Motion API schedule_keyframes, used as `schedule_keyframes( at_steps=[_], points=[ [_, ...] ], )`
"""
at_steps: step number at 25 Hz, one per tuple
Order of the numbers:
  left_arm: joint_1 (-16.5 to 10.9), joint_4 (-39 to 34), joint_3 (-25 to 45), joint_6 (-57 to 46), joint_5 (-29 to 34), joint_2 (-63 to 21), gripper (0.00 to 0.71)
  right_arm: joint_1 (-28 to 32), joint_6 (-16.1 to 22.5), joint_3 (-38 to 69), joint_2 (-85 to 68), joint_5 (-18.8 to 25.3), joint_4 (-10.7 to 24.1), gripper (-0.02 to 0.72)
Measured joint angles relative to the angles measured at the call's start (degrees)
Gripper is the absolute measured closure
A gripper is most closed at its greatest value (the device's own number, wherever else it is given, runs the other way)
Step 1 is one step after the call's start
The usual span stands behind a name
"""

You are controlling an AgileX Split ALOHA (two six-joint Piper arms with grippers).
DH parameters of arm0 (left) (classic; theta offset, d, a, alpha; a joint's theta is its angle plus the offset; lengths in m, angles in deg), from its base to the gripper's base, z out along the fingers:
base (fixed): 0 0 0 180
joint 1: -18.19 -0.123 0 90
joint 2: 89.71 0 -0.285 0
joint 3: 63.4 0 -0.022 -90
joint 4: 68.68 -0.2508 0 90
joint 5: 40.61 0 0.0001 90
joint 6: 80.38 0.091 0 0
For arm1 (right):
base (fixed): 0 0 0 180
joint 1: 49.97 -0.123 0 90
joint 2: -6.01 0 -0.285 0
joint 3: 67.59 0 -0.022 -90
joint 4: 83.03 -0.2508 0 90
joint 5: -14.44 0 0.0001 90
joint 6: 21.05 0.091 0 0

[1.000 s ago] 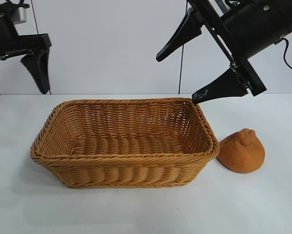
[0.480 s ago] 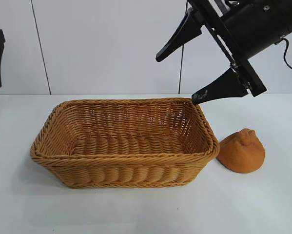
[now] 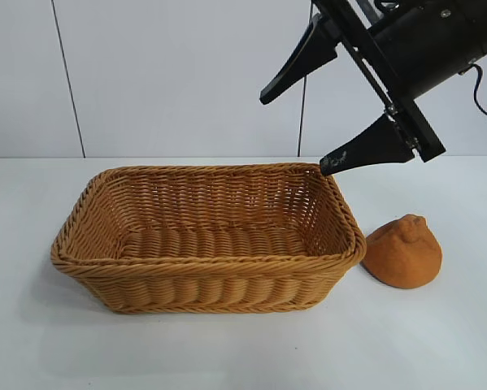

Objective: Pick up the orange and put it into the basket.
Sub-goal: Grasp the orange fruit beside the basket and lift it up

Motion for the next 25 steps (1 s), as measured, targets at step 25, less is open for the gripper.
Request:
schedule_keyframes(
  at_steps=[25],
  points=[
    [0.0, -0.9, 31.8, -0.3, -8.4, -57.6, 0.044, 0.0, 9.8, -12.0, 0.0, 5.8, 26.1, 0.115]
  ],
)
